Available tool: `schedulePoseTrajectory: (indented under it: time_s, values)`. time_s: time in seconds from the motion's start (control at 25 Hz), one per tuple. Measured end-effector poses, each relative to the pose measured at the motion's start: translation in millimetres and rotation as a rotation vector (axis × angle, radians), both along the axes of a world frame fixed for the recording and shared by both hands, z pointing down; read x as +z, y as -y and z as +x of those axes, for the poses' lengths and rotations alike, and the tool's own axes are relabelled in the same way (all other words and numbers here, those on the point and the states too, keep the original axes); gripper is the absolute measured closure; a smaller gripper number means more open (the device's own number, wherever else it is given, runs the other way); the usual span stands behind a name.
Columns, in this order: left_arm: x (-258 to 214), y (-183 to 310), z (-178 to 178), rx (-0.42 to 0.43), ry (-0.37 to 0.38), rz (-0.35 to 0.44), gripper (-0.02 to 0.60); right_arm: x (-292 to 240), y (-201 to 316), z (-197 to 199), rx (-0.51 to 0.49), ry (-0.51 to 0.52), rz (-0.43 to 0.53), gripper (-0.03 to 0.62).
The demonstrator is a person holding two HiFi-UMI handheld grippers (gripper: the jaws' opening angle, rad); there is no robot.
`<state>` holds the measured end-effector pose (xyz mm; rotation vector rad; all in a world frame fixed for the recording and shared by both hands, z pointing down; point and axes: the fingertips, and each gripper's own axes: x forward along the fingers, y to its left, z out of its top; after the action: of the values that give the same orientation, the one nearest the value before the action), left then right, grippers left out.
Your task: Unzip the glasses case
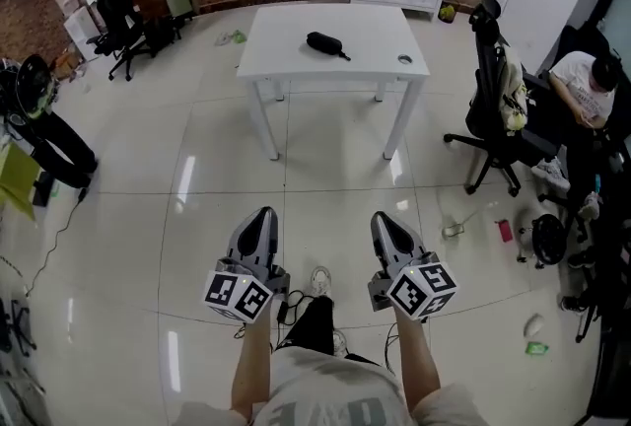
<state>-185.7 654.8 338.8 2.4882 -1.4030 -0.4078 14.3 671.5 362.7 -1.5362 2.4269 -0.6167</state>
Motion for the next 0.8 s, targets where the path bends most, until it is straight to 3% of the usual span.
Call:
schedulePoseTrajectory:
  time_s: [0.2,0.36,0.52,0.8]
  values:
    - [-6,-67,0,-0.011,0.051,0.035,0.58,-14,-71,-13,0.032,-0.033,0.025,0.594]
    - [-5,-97,-9,0.018,0.042,0.04,0.58,-19,-110,-29,0.049,-0.03,0.032,0.594]
    - [-17,-114,-17,0.038,0.04,0.065,0.58,-24,-131,-45,0.049,-0.086,0.041,0.594]
    - [-20,-137,-21,0.056,0.029,0.072,0.58,-23,-153,-58,0.037,-0.063,0.048,0.594]
